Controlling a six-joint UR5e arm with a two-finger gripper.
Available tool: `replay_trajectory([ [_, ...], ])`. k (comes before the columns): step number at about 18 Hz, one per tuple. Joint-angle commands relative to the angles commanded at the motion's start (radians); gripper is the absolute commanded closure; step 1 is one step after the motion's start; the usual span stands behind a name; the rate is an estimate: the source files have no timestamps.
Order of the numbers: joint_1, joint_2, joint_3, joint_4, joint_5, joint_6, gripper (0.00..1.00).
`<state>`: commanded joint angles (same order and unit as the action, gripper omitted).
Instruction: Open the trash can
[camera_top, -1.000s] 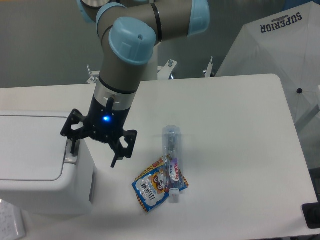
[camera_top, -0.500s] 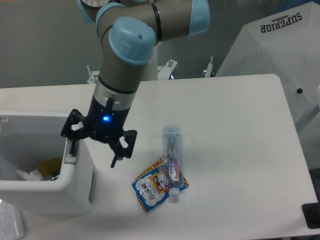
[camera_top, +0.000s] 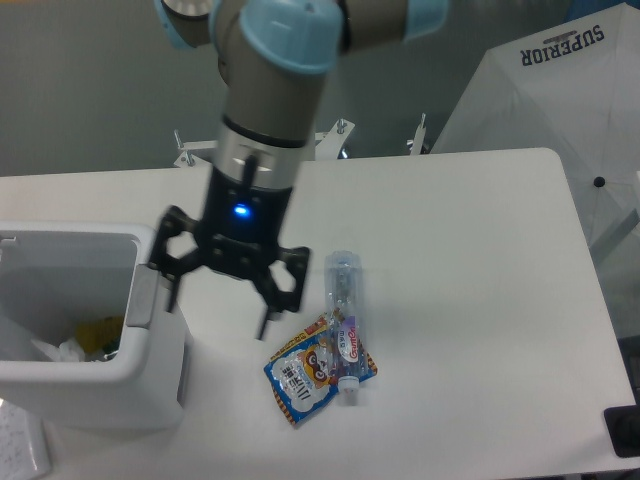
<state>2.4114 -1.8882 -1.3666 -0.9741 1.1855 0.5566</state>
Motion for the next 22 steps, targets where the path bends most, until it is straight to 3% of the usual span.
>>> replay_trajectory([
  [4,0.060,-0.052,-0.075,0.006,0.186,0.081,0.00],
  [7,0.087,-0.106,-0.069,0.008,0.247,0.210,0.00],
  [10,0.103,-0.123,-0.068,0.008,0.290,0.323,0.00],
  [15,0.112,-0.164,-0.075,0.005,0.341,0.629,0.00],
  [22,0.107,-0.166,-0.091,-0.003,0.405,0.615,0.00],
])
